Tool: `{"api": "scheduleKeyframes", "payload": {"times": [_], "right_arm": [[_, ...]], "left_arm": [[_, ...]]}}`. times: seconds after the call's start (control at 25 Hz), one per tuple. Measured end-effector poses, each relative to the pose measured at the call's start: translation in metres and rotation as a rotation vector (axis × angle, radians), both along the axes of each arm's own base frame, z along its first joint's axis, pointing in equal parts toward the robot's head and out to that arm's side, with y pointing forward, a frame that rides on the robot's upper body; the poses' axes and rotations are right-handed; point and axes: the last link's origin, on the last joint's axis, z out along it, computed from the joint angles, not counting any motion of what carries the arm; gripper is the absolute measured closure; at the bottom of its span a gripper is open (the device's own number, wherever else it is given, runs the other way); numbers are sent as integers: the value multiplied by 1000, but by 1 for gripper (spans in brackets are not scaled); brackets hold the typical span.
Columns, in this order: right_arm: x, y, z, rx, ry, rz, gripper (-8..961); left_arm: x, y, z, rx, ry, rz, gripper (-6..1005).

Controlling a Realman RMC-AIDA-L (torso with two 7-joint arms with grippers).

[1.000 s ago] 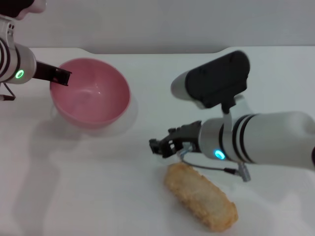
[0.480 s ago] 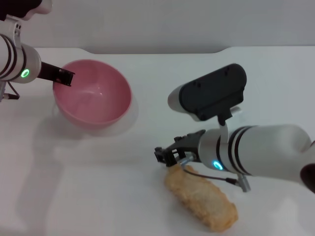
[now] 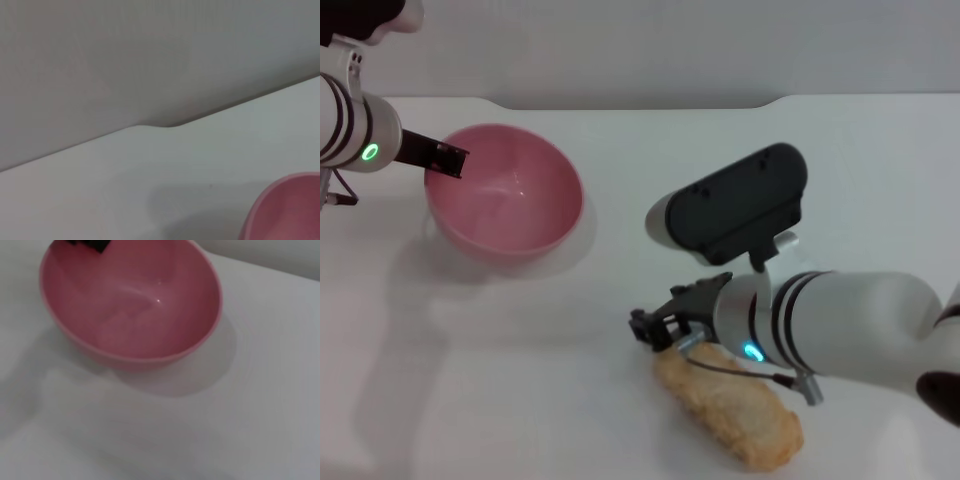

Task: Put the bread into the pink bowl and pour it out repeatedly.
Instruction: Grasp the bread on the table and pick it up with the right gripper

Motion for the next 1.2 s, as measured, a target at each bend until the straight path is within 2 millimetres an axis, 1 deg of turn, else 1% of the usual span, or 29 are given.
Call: {"api": "scheduleKeyframes", "payload": {"times": [0.2,0.32,0.6,0.88,1.0,1.2], "right_arm": [[-4,-12,-7,-29,10,4,430],[-7,-19,-8,-37,10,-8,430],[-4,-24,2,-28,-63,-19,430],[-11,-32,14,-10,-86,-10,430],[-13,-37,13,-23,-87,-4,430],[-5,-38,7,-33,-94,-24,430]], "left_arm": [[-1,0,-1,-2,0,3,951],[-1,0,-1,-2,0,3,951],[-7,-1,-5,-13,4,24,951],[-10,0,-5,-14,4,32,951],[-9,1,-5,-16,5,30,951],[-7,2,-5,-13,4,23,951]]}}
